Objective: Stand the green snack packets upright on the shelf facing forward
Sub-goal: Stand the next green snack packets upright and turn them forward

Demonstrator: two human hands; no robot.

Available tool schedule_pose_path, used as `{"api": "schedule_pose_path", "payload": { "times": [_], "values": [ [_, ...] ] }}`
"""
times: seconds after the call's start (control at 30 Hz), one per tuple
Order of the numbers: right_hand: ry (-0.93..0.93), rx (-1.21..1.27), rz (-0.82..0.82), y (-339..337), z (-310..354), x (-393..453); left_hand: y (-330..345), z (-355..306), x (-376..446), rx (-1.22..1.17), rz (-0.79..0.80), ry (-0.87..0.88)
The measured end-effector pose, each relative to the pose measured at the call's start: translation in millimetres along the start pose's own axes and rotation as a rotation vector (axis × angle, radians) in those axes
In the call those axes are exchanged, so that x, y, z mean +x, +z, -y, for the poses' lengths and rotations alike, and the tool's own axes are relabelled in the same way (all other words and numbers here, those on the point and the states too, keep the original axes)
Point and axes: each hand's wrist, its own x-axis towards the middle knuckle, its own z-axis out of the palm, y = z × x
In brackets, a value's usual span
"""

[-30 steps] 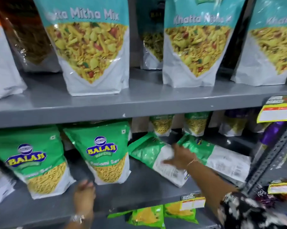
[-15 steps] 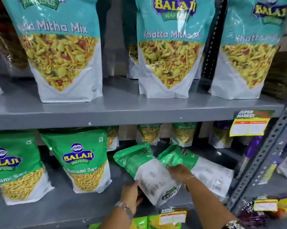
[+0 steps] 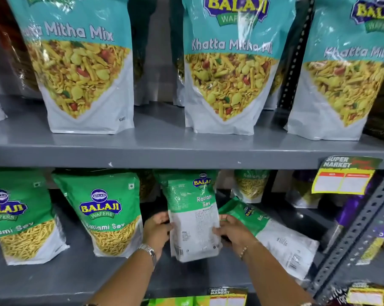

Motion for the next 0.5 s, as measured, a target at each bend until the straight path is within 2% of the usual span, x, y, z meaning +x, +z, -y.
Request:
{"api": "schedule_pose_path", "payload": {
  "times": [0.2, 0.5],
  "values": [
    [-0.045, 0.068, -0.083, 4.1, -1.1, 14.3, 3.6, 1.2, 20.1, 0.076, -0.039, 0.161],
    [-0.113, 0.092, -0.126, -3.2, -24.4, 9.6, 3.1, 18.5, 21.6, 0.304, -0.221, 0.366]
  ]
}}
